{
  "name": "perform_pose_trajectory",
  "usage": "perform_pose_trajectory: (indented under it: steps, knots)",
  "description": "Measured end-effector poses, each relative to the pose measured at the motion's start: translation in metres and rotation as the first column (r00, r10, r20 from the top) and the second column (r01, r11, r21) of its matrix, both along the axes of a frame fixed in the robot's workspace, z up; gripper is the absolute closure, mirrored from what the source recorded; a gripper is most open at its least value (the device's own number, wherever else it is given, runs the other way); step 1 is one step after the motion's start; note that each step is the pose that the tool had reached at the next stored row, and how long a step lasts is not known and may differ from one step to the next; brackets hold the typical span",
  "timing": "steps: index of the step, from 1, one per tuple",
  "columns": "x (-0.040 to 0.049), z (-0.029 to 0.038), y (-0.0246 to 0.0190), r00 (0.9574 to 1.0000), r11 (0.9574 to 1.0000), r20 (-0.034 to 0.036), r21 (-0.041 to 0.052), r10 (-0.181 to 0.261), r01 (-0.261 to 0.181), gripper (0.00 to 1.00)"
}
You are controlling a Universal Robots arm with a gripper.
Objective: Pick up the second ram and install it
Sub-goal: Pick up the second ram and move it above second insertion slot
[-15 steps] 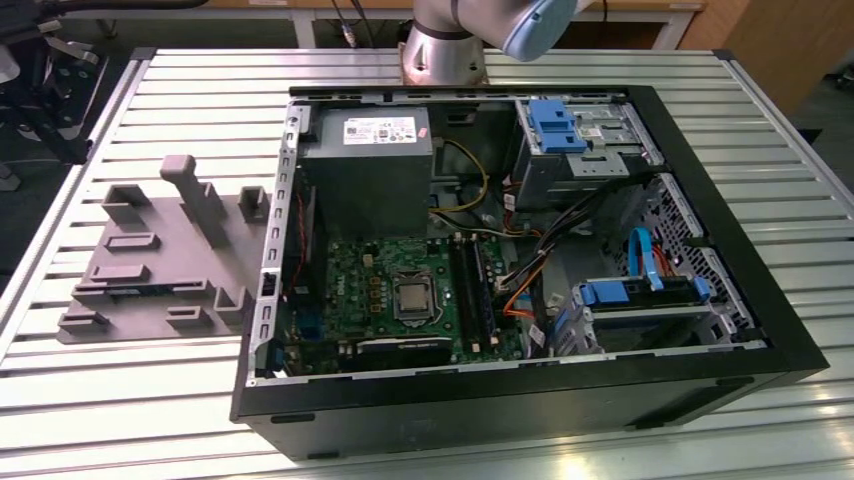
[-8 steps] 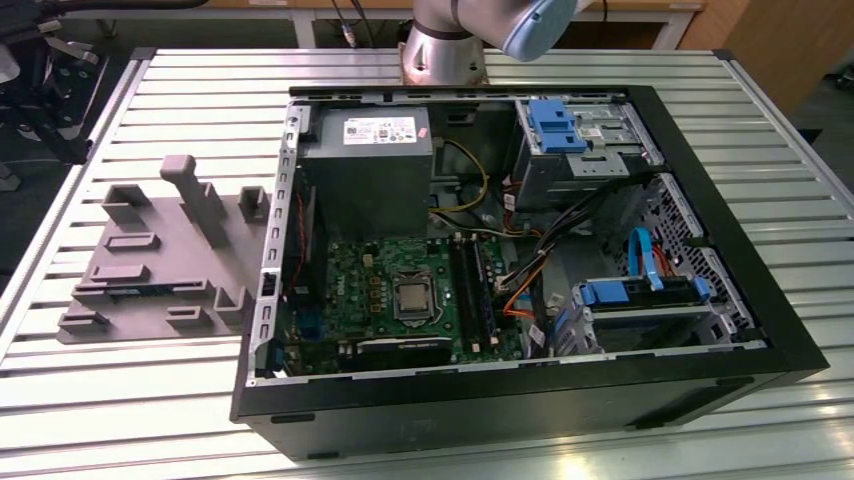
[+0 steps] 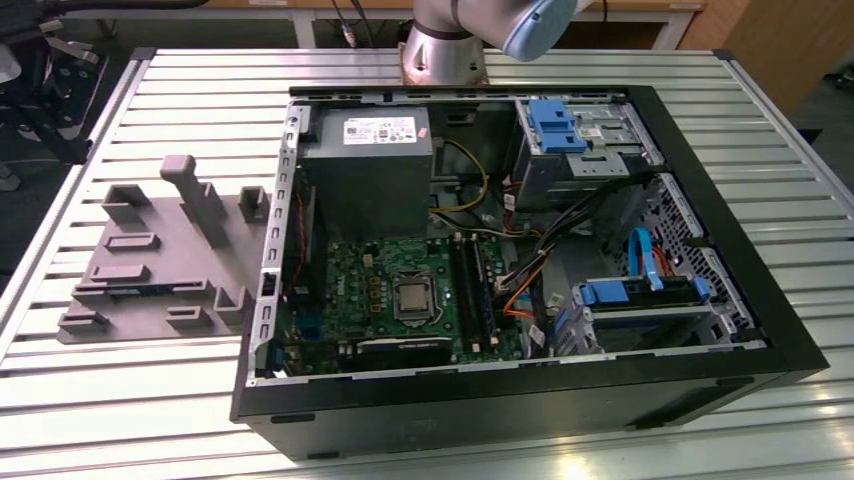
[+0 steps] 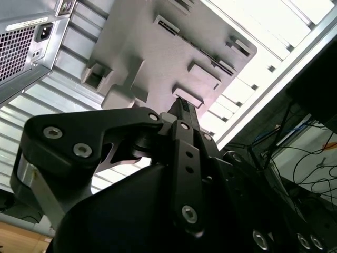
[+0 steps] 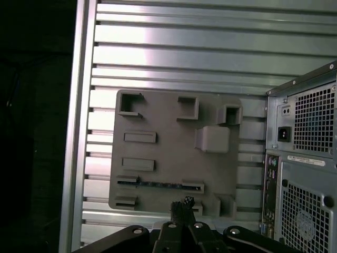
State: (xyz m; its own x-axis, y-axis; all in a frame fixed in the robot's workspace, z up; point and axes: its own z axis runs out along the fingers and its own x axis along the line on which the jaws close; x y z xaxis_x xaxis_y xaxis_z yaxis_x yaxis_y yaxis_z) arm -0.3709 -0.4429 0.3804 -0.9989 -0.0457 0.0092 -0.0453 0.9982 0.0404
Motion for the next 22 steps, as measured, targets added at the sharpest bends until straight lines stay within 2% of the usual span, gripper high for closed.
perform_pose_trajectory:
  steps: [6, 22]
  knots:
    - [-0.0008, 0.0, 0.0, 0.9987, 0.9987, 0.0, 0.0, 0.051, -0.051, 0.89]
    - [-0.0009, 0.0, 0.0, 0.9982, 0.9982, 0.0, 0.0, 0.059, -0.059, 0.89]
